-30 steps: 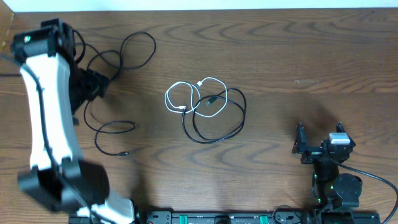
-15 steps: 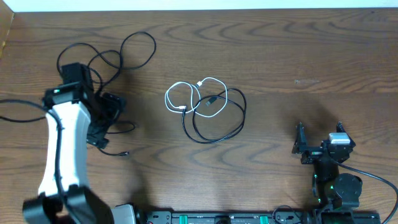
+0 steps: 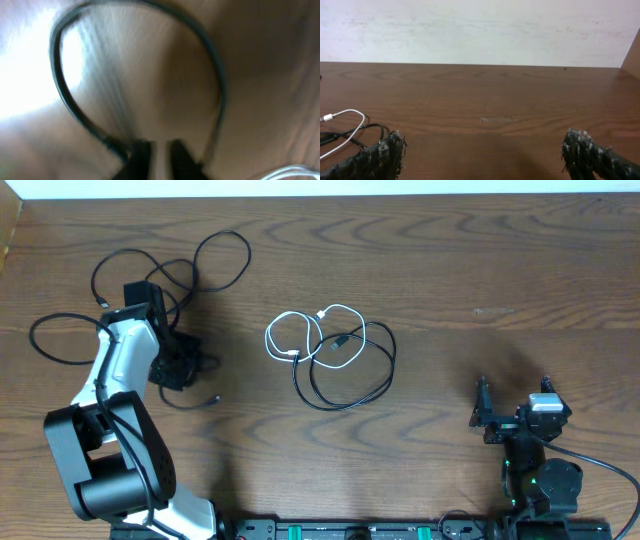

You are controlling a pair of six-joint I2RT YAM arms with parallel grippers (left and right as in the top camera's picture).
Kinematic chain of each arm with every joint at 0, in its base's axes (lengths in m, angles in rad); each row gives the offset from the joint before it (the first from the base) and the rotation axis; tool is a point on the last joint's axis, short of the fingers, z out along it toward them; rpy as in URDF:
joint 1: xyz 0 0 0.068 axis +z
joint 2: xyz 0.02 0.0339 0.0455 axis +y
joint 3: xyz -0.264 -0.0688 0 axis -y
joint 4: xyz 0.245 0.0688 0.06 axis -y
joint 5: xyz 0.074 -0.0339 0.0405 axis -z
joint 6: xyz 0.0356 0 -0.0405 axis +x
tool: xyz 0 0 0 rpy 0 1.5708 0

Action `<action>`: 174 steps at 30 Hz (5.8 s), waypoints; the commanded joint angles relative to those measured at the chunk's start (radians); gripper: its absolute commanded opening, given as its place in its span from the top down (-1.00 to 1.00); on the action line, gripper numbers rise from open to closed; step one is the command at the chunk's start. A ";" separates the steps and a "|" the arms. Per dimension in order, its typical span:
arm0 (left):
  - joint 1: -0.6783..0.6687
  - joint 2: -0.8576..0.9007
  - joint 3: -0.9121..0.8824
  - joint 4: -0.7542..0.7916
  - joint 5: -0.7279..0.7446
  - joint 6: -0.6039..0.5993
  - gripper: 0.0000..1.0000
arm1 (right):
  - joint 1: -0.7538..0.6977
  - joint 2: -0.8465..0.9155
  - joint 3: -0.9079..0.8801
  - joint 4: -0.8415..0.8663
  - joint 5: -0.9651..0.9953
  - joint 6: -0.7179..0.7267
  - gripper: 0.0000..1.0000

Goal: Untangle cables

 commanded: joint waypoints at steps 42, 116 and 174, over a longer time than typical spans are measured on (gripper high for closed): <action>0.029 0.441 0.863 -0.238 0.119 0.713 -0.96 | 0.012 -0.005 -0.002 -0.005 -0.001 0.014 -0.98; 0.320 0.103 0.470 -0.081 -0.035 0.100 -0.27 | 0.012 -0.005 -0.002 -0.005 -0.001 0.014 -0.99; 0.259 0.149 0.931 0.321 0.099 0.406 0.85 | 0.012 -0.005 -0.002 -0.005 -0.001 0.014 -0.98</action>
